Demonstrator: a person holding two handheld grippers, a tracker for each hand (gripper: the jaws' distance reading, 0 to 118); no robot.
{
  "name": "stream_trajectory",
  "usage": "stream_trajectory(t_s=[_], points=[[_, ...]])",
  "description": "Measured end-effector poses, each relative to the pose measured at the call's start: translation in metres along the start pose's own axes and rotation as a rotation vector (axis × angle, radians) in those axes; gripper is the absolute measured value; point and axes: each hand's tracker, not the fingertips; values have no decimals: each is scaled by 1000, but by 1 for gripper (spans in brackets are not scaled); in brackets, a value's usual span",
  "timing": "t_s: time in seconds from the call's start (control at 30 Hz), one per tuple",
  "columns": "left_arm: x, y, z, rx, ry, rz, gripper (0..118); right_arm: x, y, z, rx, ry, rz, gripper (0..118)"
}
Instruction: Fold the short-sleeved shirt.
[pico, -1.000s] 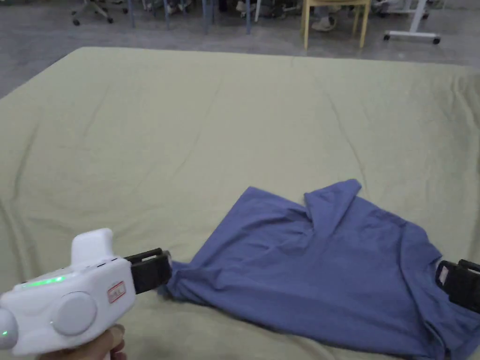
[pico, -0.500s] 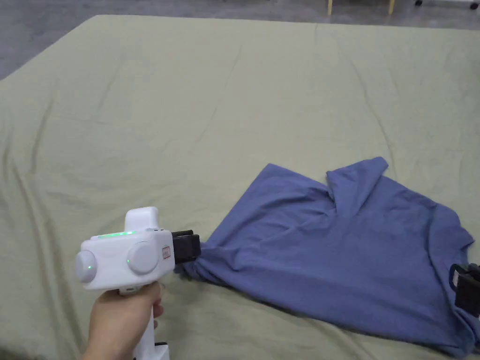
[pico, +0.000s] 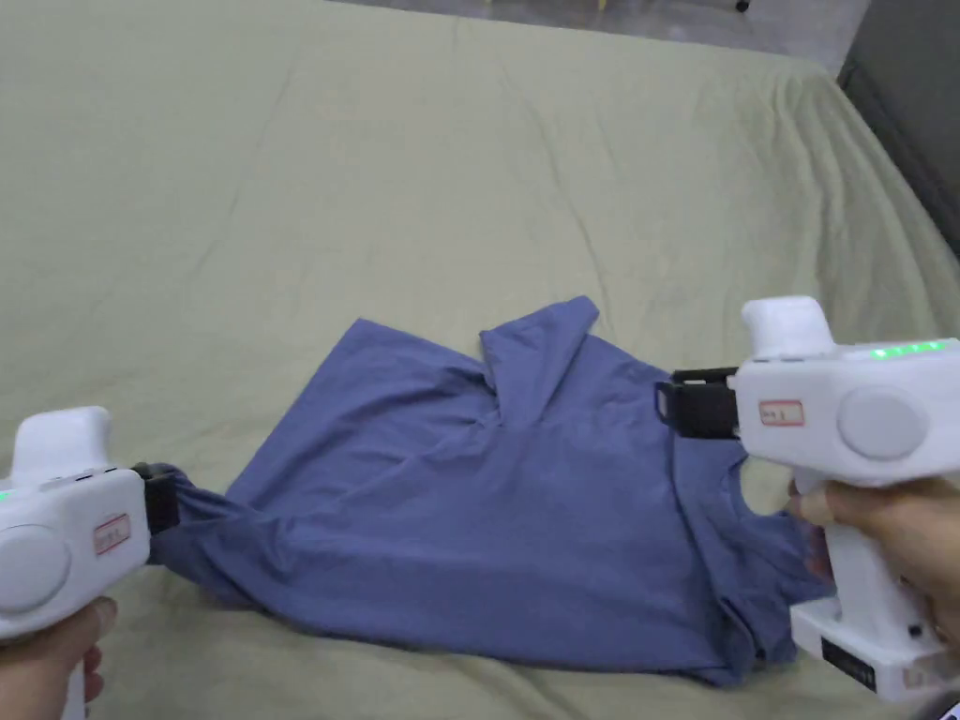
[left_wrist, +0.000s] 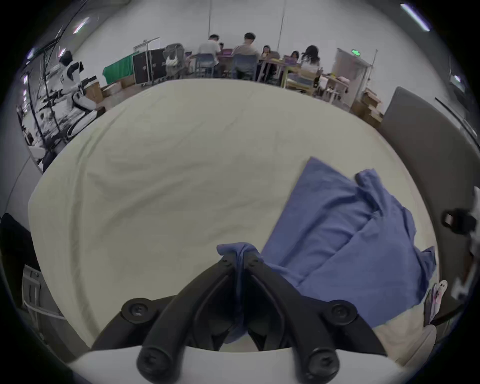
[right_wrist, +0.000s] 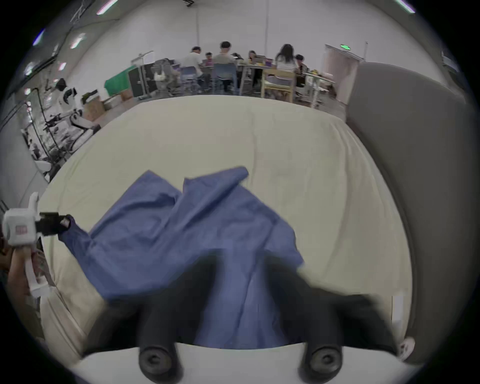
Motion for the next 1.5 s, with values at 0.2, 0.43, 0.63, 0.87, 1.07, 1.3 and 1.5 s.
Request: stream_trajectory(t_s=[0.2,0.43,0.63,0.87,1.07,1.3,1.5], points=[[-7,10,12,27,10,11,0,25,33,-103,-183,-266,145,116],[-1,5,11,17,49,15,0,57,4,-141,-325,-94,-71,21],[-7,9,4,16,49,45,0,23,6,-34,-80,-42,58,5],[5,87,23,129,-63,131,0,21,80,127,301,-285,209,5],[24,210,90,392,-201,267,0,34,154,223,449,-539,231,4],[34,351,129,494,-123,188,0,59,243,272,481,-610,161,4],[31,441,140,446,-106,272,0,74,314,270,435,-614,101,4]])
